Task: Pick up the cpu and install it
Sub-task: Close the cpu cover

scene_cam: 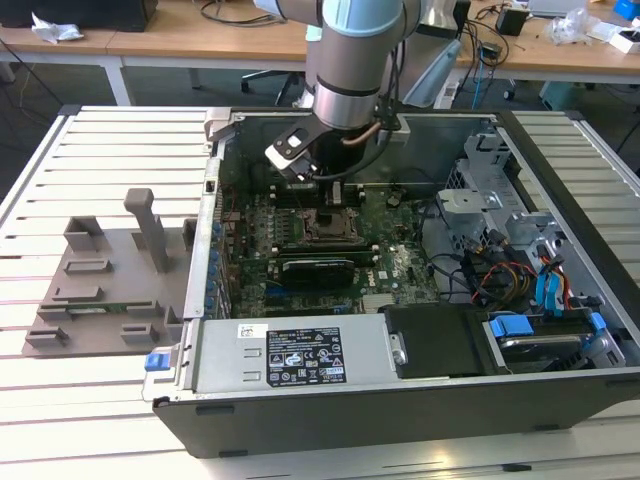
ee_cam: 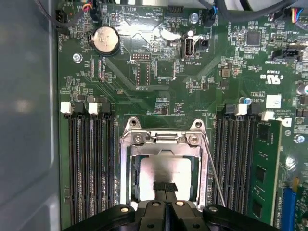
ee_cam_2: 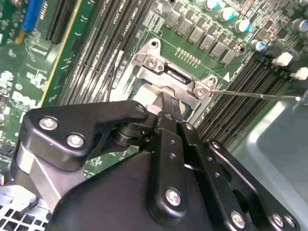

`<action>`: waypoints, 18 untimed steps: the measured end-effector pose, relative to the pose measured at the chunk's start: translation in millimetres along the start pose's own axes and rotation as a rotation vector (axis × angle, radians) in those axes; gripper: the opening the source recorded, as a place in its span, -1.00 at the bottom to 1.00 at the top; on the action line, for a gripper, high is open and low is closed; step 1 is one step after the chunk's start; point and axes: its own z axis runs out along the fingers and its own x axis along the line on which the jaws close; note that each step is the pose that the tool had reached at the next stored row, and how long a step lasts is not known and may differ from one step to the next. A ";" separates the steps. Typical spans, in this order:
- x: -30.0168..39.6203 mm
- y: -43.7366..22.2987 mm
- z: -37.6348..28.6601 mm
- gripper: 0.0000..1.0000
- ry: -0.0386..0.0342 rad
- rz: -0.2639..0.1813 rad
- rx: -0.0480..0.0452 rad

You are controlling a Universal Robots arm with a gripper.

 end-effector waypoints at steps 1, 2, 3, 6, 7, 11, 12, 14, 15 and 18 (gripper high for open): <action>-0.2 -0.3 -3.5 -0.80 -0.0001 0.000 0.0000; -0.2 -0.4 -5.7 -0.80 0.0000 0.000 0.0000; -0.4 -0.6 -7.8 -0.80 -0.0001 0.000 0.0001; -0.8 -1.3 -17.2 -0.80 -0.0001 0.000 0.0000; -0.9 -1.4 -19.3 -0.80 -0.0001 0.000 0.0000; -1.5 -2.4 -31.7 -0.80 -0.0002 0.000 0.0001; -1.6 -2.6 -35.6 -0.80 -0.0001 0.000 0.0000; -1.9 -3.1 -41.5 -0.80 0.0000 0.000 0.0000; -2.0 -3.3 -44.8 -0.80 -0.0001 0.000 0.0001; -2.5 -4.1 -55.1 -0.80 -0.0001 0.000 0.0000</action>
